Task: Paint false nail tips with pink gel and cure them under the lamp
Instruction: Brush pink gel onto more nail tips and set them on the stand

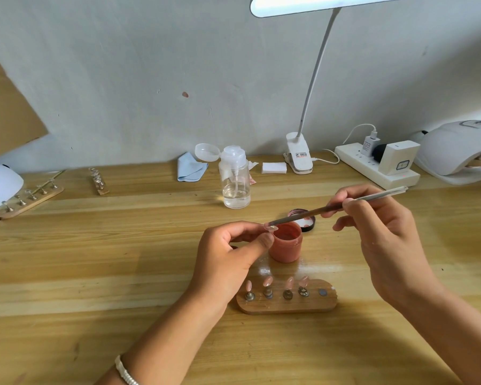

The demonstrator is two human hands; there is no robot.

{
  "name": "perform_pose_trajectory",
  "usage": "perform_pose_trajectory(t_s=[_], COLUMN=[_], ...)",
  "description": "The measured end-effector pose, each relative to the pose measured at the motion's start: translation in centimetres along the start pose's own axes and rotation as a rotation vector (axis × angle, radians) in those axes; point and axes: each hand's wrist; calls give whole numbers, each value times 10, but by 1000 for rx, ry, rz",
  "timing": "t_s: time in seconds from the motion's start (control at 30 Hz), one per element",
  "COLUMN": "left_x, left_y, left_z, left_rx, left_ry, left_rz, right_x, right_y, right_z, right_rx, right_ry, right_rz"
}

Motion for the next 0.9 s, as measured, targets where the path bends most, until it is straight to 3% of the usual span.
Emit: perform_pose_trajectory(t_s=[0.9], left_x=[0], left_y=[0], left_z=[-2], left_rx=[11], left_ry=[-33], left_rz=[2], right_x=[1], right_y=[-5], right_z=[1], right_rx=[14], right_ry=[-12], right_rz=[30])
Point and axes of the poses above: each hand's wrist, its own z-axis towards the middle knuckle, its own x-axis out of the back of the hand, y = z × x, and after that the axes turned 3 degrees about y, right-handed
